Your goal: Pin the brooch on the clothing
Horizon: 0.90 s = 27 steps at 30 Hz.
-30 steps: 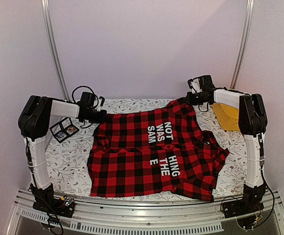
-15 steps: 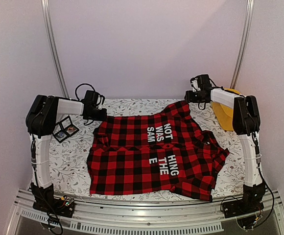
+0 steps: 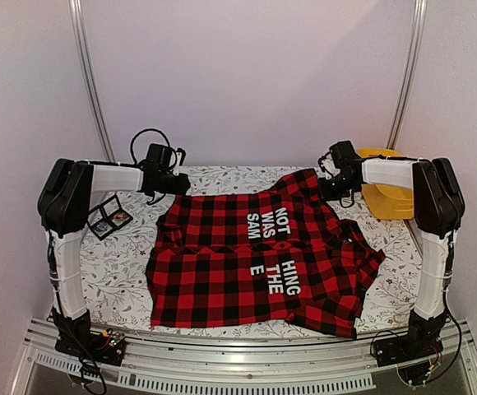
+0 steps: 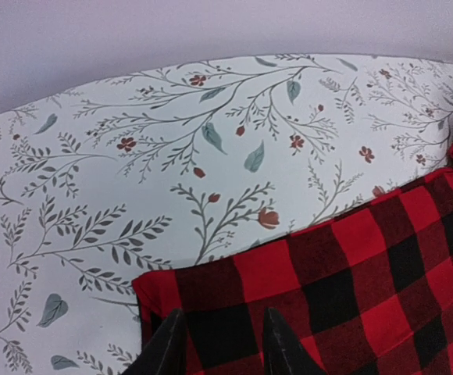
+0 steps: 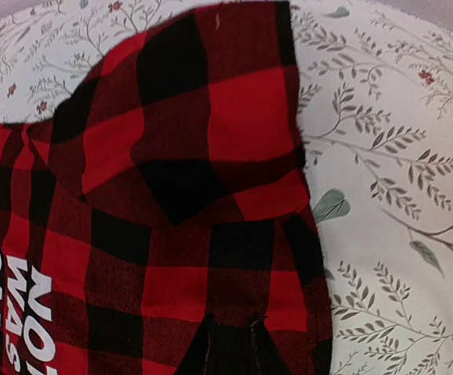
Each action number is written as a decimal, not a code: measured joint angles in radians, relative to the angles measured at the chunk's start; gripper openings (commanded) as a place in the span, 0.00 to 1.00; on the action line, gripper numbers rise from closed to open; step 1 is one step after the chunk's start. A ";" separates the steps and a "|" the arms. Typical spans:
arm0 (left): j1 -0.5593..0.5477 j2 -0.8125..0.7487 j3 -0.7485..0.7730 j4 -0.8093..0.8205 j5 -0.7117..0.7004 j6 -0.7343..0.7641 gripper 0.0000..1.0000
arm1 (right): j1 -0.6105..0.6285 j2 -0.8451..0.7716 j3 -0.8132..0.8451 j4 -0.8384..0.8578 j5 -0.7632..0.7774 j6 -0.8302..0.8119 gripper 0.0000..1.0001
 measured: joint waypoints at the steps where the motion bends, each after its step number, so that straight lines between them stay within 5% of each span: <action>1: -0.010 0.011 0.019 0.006 0.007 0.002 0.32 | 0.011 -0.001 -0.034 0.001 -0.004 0.009 0.08; 11: -0.044 0.259 0.295 -0.080 -0.012 -0.005 0.27 | 0.042 -0.079 -0.320 -0.003 0.038 0.137 0.00; 20: -0.047 0.293 0.307 -0.145 -0.096 -0.040 0.26 | 0.039 -0.268 -0.562 -0.016 0.072 0.274 0.00; 27: -0.049 0.288 0.301 -0.145 -0.110 -0.034 0.28 | 0.038 -0.315 -0.582 -0.114 0.061 0.294 0.02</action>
